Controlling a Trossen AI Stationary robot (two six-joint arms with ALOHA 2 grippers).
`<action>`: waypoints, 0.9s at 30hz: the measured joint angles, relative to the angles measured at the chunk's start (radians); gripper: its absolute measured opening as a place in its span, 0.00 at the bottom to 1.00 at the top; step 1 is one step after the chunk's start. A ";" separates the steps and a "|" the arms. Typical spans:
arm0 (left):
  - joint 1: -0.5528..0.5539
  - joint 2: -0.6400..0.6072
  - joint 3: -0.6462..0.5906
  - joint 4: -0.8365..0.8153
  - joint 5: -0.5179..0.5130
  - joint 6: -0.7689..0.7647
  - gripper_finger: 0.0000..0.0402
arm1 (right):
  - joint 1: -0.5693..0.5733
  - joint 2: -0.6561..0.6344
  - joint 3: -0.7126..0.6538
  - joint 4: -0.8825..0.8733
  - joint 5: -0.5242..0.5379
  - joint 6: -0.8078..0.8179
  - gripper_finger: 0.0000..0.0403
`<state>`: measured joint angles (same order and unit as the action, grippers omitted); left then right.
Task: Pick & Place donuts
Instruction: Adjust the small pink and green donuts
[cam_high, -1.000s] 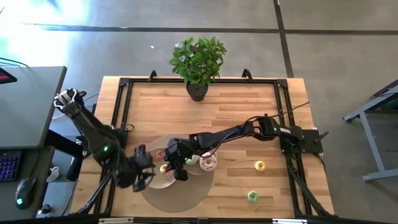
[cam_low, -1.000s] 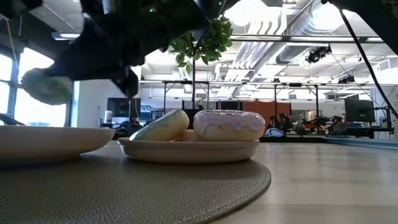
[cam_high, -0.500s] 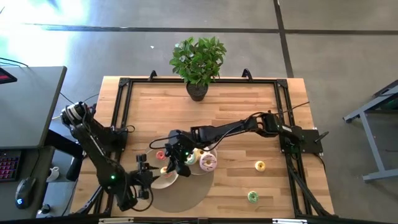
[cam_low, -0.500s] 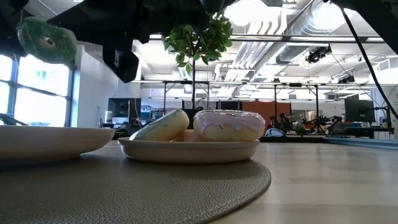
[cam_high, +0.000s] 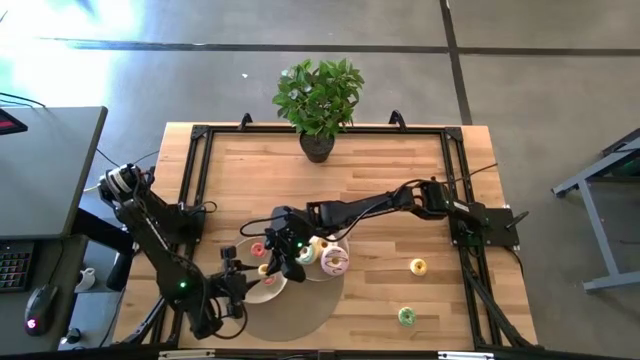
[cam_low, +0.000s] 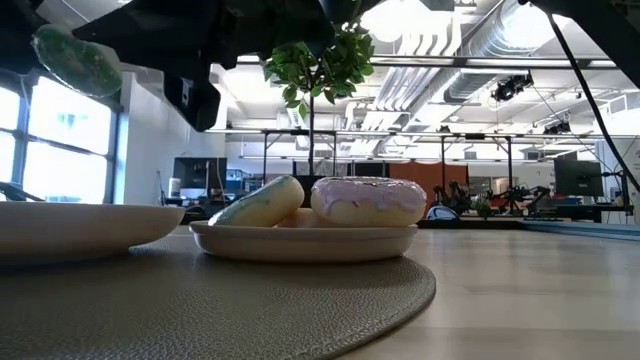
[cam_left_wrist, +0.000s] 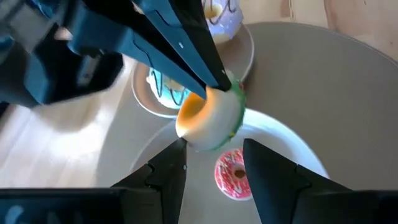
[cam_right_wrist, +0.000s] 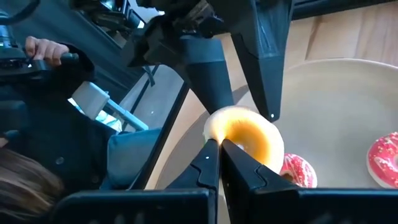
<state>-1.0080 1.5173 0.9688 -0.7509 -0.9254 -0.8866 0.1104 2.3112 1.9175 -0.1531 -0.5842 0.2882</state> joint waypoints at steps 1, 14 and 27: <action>0.000 0.000 0.000 0.001 -0.006 0.000 0.38 | 0.000 0.000 0.000 0.000 0.000 0.001 0.01; 0.000 0.000 0.000 -0.004 0.017 0.003 0.38 | 0.000 0.001 -0.001 0.001 -0.019 0.023 0.02; 0.000 -0.001 0.000 0.021 0.000 0.063 0.16 | -0.004 0.002 -0.002 0.067 0.009 0.022 0.06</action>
<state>-1.0080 1.5166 0.9691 -0.7300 -0.9251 -0.8233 0.1066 2.3131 1.9160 -0.0863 -0.5755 0.3107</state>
